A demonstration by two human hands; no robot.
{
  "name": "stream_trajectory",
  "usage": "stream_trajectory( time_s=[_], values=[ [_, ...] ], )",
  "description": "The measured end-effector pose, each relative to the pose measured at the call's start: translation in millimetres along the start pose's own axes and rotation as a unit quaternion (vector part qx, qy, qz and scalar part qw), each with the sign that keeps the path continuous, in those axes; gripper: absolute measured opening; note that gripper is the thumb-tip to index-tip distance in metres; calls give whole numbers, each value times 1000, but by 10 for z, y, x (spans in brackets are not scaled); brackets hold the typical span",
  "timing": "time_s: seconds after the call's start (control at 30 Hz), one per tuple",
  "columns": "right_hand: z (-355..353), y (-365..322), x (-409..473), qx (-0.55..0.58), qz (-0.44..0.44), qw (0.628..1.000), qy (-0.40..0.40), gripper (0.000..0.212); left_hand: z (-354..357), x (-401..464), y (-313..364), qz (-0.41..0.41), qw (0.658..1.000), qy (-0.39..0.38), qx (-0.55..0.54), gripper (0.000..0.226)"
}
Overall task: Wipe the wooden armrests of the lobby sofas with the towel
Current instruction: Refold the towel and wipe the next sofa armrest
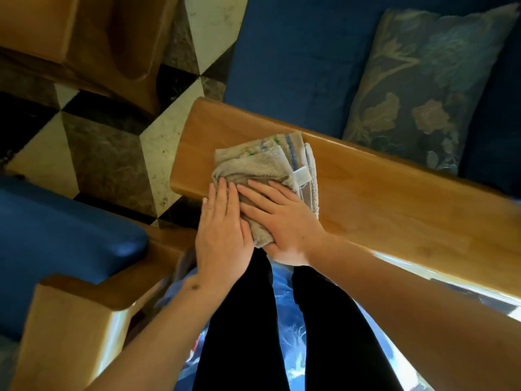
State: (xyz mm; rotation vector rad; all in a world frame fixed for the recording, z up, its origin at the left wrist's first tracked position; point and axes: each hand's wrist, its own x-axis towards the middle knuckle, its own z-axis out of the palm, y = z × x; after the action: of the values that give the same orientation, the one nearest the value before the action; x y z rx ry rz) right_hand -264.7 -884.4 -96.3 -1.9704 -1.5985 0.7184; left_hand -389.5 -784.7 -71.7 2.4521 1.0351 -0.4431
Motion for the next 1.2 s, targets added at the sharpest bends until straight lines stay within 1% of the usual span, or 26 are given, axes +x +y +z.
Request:
stream_trajectory(
  time_s=[0.07, 0.17, 0.3, 0.37, 0.43, 0.53, 0.63, 0.7, 0.73, 0.77, 0.8, 0.83, 0.87, 0.9, 0.93, 0.97, 1.0, 1.03, 1.07, 1.1, 1.13, 1.17, 1.2],
  values=[
    [-144, 166, -346, -8, 15, 1000, 5, 77, 166, -62, 350, 18, 1000, -7, 9, 71],
    [-366, 431, -821, -12, 39, 999, -9, 83, 373, -119, 857, 57, 998, -16, 23, 74],
    [-632, 758, -1374, -40, 92, 994, 29, 80, 595, -102, 1498, 115, 993, -23, 27, 74],
    [-759, 875, -1653, -46, 126, 990, 36, 81, 693, -107, 1810, 154, 987, -35, 27, 73],
    [-831, 944, -1865, -38, 155, 987, 36, 84, 776, -120, 2008, 189, 980, -53, 38, 73],
    [-913, 1074, -2214, -40, 194, 979, 58, 84, 936, -136, 2318, 233, 969, -64, 48, 66],
    [-935, 1169, -2521, -42, 217, 972, 84, 84, 1053, -188, 2586, 268, 959, -69, 59, 64],
    [-969, 1222, -2733, -32, 236, 967, 92, 84, 1113, -209, 2785, 297, 950, -89, 32, 60],
    [-986, 1229, -2812, -16, 248, 964, 88, 82, 1110, -198, 2852, 299, 948, -107, -22, 57],
    [-1007, 1218, -2864, 21, 267, 960, 86, 80, 1066, -176, 2892, 282, 946, -129, -97, 53],
    [-1058, 1159, -2871, 88, 299, 946, 93, 77, 987, -157, 2889, 247, 942, -142, -180, 48],
    [-1116, 1084, -2844, 179, 354, 910, 118, 71, 904, -148, 2846, 202, 936, -134, -257, 44],
    [-1194, 994, -2778, 277, 417, 850, 162, 65, 805, -163, 2763, 148, 930, -111, -317, 41],
    [-1282, 922, -2679, 371, 474, 771, 207, 59, 706, -191, 2655, 90, 922, -87, -365, 39],
    [-1376, 838, -2565, 451, 508, 692, 242, 53, 613, -240, 2530, 33, 912, -74, -403, 37],
    [-1498, 736, -2416, 509, 517, 636, 264, 47, 463, -306, 2373, -17, 902, -67, -426, 34],
    [-1597, 628, -2294, 551, 516, 593, 282, 37, 378, -373, 2214, -58, 898, -76, -429, 31],
    [-1700, 477, -2124, 583, 505, 567, 289, 27, 252, -435, 2023, -93, 898, -89, -420, 28],
    [-1802, 285, -1917, 612, 488, 554, 283, 23, 101, -499, 1808, -131, 895, -106, -413, 25],
    [-1843, 152, -1789, 637, 474, 541, 278, 23, 23, -544, 1674, -176, 883, -127, -416, 22],
    [-1876, -23, -1641, 652, 466, 535, 267, 25, -85, -600, 1532, -232, 862, -133, -432, 20],
    [-1870, -193, -1489, 668, 452, 533, 254, 26, -203, -690, 1375, -292, 827, -127, -463, 21],
    [-1877, -436, -1266, 684, 440, 535, 230, 26, -377, -813, 1169, -352, 770, -109, -522, 23]
  ],
)
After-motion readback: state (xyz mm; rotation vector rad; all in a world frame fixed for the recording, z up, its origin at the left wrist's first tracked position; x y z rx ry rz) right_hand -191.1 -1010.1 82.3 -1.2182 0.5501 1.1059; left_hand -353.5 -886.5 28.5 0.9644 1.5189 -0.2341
